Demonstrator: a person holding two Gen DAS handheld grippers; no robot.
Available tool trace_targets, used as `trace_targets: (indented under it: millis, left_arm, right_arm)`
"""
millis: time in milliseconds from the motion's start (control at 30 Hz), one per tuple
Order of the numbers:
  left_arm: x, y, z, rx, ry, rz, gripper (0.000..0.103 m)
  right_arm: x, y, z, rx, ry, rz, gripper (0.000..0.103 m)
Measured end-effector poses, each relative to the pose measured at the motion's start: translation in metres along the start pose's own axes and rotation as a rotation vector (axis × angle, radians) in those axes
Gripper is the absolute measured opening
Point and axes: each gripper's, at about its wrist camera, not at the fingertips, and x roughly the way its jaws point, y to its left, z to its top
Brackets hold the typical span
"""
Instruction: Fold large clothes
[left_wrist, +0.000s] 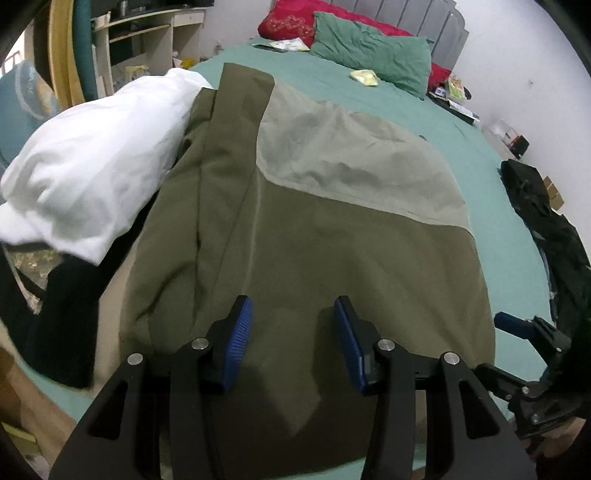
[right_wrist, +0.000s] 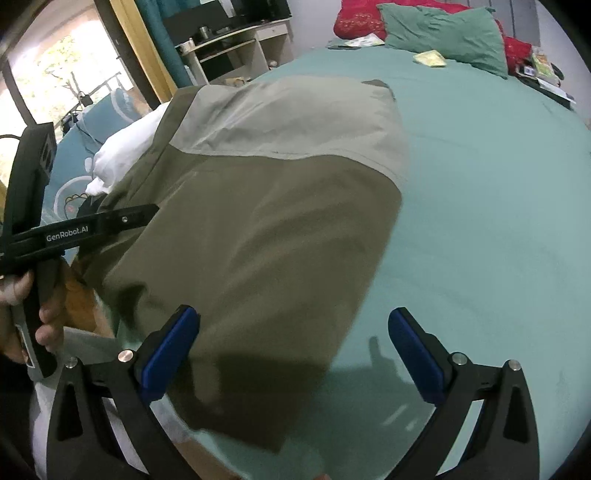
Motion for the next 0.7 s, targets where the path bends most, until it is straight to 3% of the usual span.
trace_targets:
  millis: [300, 600, 700]
  left_arm:
    - [-0.041, -0.010, -0.031, -0.062, -0.095, -0.030, 0.049]
    - [-0.065, -0.061, -0.067, 0.019, -0.118, -0.051, 0.049]
    - [-0.072, -0.074, -0.078, -0.016, -0.103, -0.026, 0.049]
  right_arm:
    - [-0.032, -0.017, -0.038, 0.060, 0.025, -0.015, 0.102]
    - [-0.078, -0.042, -0.070, 0.115, -0.003, -0.042, 0.102]
    - [-0.095, -0.051, -0.077, 0.125, -0.023, -0.066, 0.102]
